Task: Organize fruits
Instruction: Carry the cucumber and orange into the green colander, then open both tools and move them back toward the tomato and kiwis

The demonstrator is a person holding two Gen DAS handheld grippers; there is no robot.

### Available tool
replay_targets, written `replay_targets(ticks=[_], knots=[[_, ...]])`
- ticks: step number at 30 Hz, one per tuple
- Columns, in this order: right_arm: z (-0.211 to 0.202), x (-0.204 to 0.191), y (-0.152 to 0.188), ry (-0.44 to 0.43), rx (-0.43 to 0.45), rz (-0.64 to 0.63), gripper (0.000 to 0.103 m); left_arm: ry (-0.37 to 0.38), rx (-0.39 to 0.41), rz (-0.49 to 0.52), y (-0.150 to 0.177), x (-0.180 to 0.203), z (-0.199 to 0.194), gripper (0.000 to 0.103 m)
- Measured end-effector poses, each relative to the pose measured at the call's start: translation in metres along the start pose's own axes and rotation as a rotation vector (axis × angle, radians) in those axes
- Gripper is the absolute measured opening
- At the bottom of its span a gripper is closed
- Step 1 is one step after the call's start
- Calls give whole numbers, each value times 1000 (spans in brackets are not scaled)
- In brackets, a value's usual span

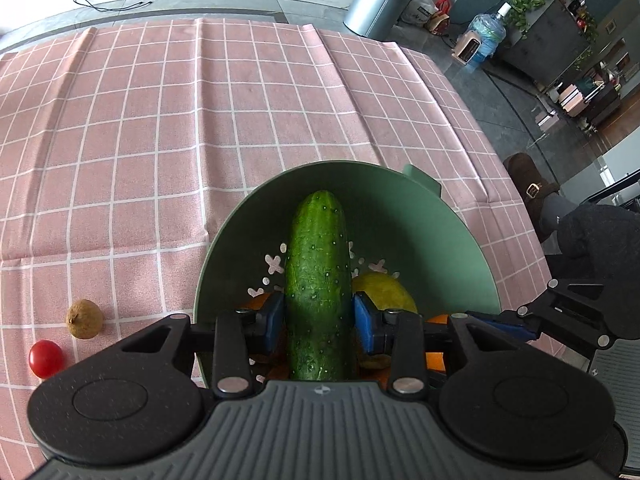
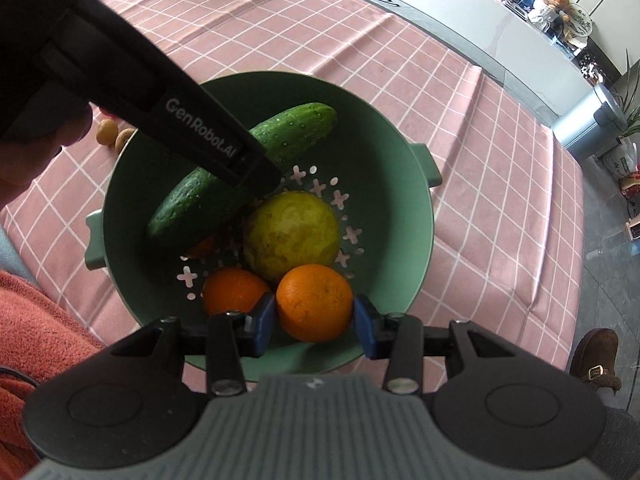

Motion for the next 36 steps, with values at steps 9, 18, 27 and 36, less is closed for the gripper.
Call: replay_targets(ticks=[9, 18, 27, 36], knots=[[5, -1, 4, -26, -19, -8, 40, -16, -1, 33, -1, 4, 0, 44], [-21, -1, 2, -3, 33, 26, 54, 7, 62, 56, 0, 2, -35, 52], [-81, -23, -8, -65, 259, 280, 56, 5, 199, 162, 12, -17, -118, 52], [-91, -95, -28, -203, 457, 466, 51, -33, 240, 184, 44, -66, -157, 52]])
Point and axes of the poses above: each gripper's, at about its wrist camera, not at the fingertips, and z roughly the way its jaws point, x to its right, y to its underside, the point moved 5 cm from there along z, roughly the way its jaws point
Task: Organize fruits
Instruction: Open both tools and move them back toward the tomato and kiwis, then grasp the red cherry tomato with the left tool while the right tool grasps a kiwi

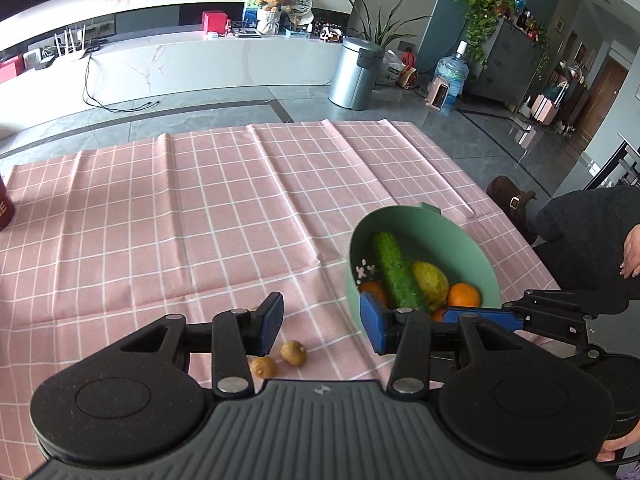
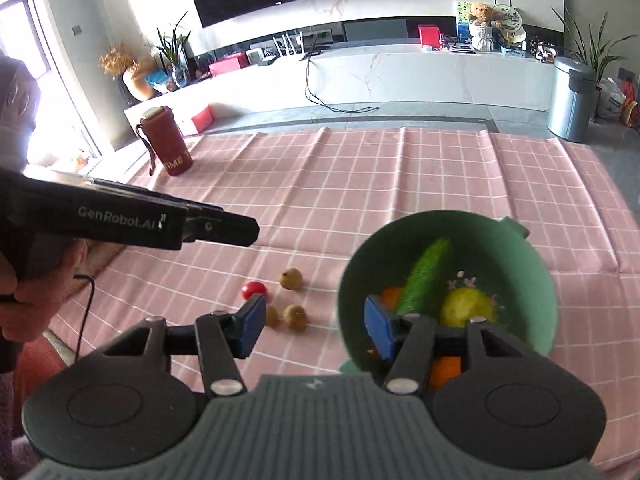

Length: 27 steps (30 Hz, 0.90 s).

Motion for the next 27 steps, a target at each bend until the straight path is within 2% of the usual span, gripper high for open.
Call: replay_targets(ticks=[5, 11, 15, 19, 22, 27], knots=[[22, -35, 19, -23, 28, 43, 31, -2, 0, -31, 31, -23, 4, 48], [54, -47, 45, 54, 9, 81, 16, -5, 39, -93, 61, -48, 23, 43], [70, -39, 46, 103, 2, 109, 15, -21, 35, -133, 67, -64, 43, 39], [88, -33, 39, 123, 14, 154, 15, -65, 41, -101, 66, -72, 55, 37], [99, -27, 42, 141, 1, 190, 15, -42, 47, -150, 68, -83, 60, 37], [109, -20, 39, 150, 11, 238, 16, -48, 73, -178, 66, -89, 66, 37]])
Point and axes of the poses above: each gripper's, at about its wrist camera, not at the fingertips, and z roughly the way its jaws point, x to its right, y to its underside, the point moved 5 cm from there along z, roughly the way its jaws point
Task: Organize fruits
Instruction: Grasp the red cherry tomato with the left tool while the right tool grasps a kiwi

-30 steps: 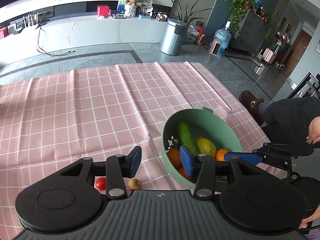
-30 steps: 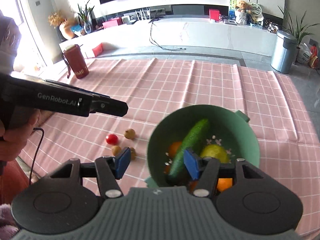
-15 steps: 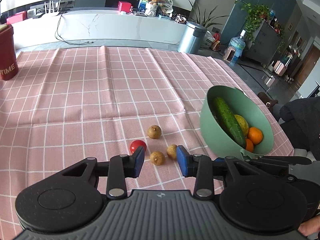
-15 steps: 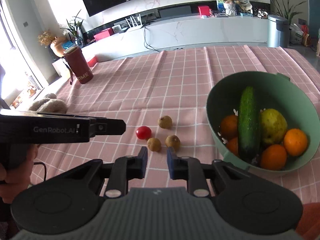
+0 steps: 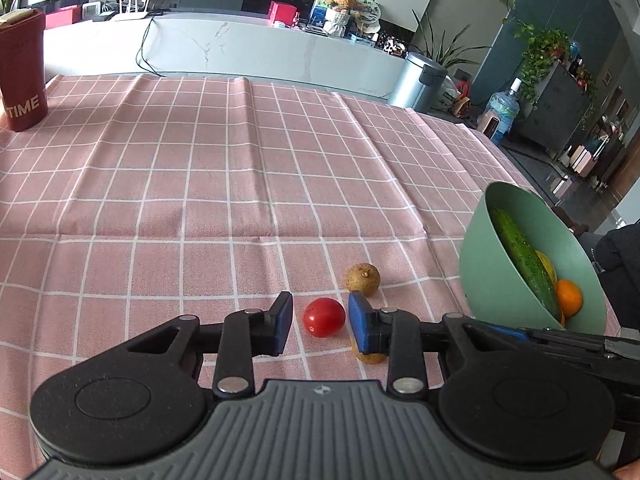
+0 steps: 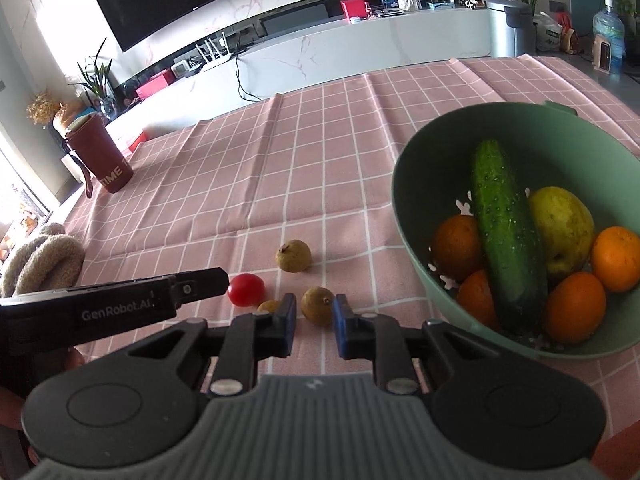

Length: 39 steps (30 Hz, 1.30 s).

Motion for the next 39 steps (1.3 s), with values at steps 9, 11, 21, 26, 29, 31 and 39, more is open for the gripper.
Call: replay_targets(ticks=[9, 11, 21, 26, 29, 31, 39], knots=[[11, -1, -3, 47, 46, 16, 15, -16, 11, -2, -3, 0, 8, 37], [11, -4, -3, 54, 58, -1, 16, -14, 7, -6, -1, -2, 9, 37], [31, -8, 0, 52, 3, -13, 18, -5, -34, 11, 3, 2, 20, 37], [33, -6, 2, 55, -5, -6, 18, 13, -48, 15, 5, 3, 22, 35], [34, -5, 3, 57, -10, 1, 18, 20, -56, 13, 4, 3, 23, 35], [34, -5, 3, 57, -10, 1, 18, 31, -66, 0, 4, 2, 24, 35], [34, -6, 3, 56, -11, 2, 17, 100, -108, -85, 7, -6, 27, 29]])
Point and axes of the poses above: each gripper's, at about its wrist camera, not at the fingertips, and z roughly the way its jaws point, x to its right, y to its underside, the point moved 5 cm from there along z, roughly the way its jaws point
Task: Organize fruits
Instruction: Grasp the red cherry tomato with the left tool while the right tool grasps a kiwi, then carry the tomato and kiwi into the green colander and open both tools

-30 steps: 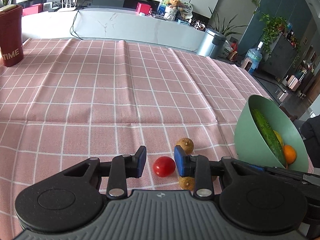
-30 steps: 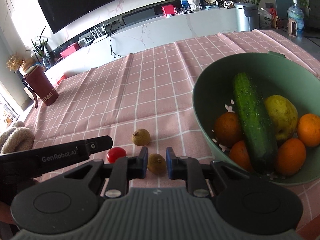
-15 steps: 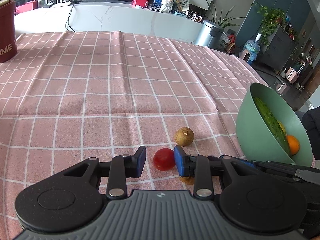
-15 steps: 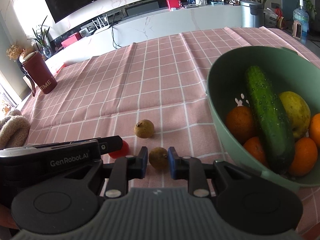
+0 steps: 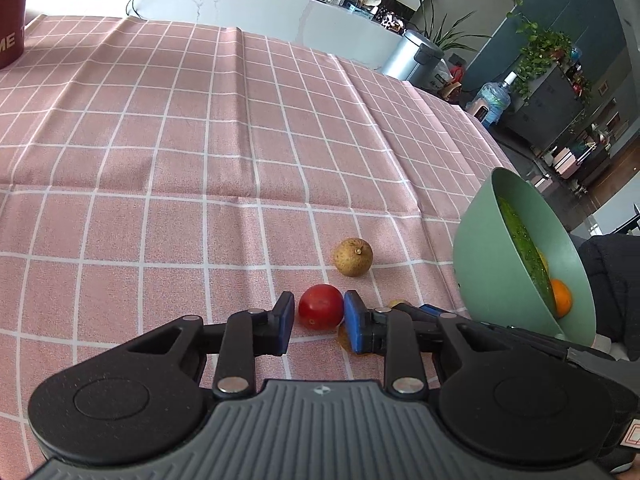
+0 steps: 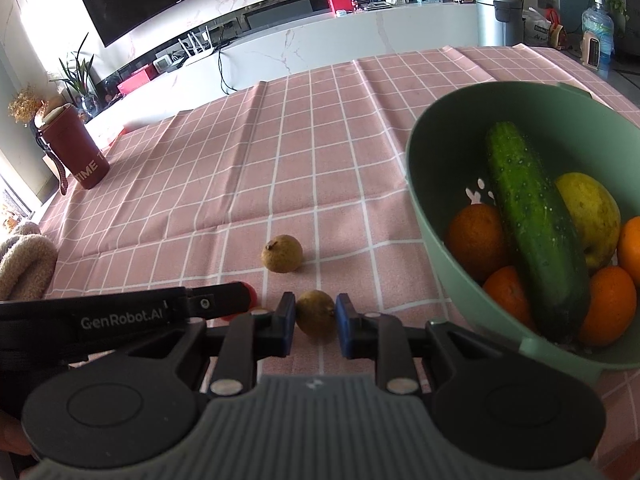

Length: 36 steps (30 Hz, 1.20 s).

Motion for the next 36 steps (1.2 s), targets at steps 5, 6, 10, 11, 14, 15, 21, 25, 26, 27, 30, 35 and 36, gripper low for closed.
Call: replay_targets(ticks=[5, 6, 10, 11, 14, 15, 21, 25, 26, 27, 30, 35, 36], knots=[[0, -1, 0, -2, 1, 0, 17, -14, 10, 20, 2, 2, -2, 27], [0, -1, 1, -3, 1, -1, 17, -25, 15, 27, 1, 4, -2, 27], [-5, -2, 1, -5, 17, -11, 17, -37, 27, 33, 0, 4, -5, 27], [-6, -2, 1, -9, 23, -11, 17, -42, 34, 34, 0, 4, -7, 27], [-13, -3, -1, -18, 45, -18, 17, -51, 62, 41, -1, 6, -15, 27], [-16, -4, -2, -22, 52, -21, 17, -48, 73, 38, -2, 7, -19, 27], [-46, -10, -7, -59, 92, -48, 17, -8, 116, 11, -2, 18, -44, 27], [-71, -2, -9, -62, 91, -67, 17, 36, 132, 10, -7, 38, -58, 27], [-78, 3, -11, -61, 95, -66, 17, 47, 134, 12, -8, 44, -60, 27], [-86, 9, -12, -63, 94, -61, 17, 59, 135, 17, -10, 50, -63, 27], [-106, 28, -20, -80, 88, -43, 17, 97, 131, 43, -16, 75, -65, 27], [-131, 70, -38, -63, 60, -43, 17, 143, 80, 109, -24, 122, -54, 27], [-133, 80, -40, -61, 43, -48, 17, 140, 64, 125, -26, 130, -48, 27]])
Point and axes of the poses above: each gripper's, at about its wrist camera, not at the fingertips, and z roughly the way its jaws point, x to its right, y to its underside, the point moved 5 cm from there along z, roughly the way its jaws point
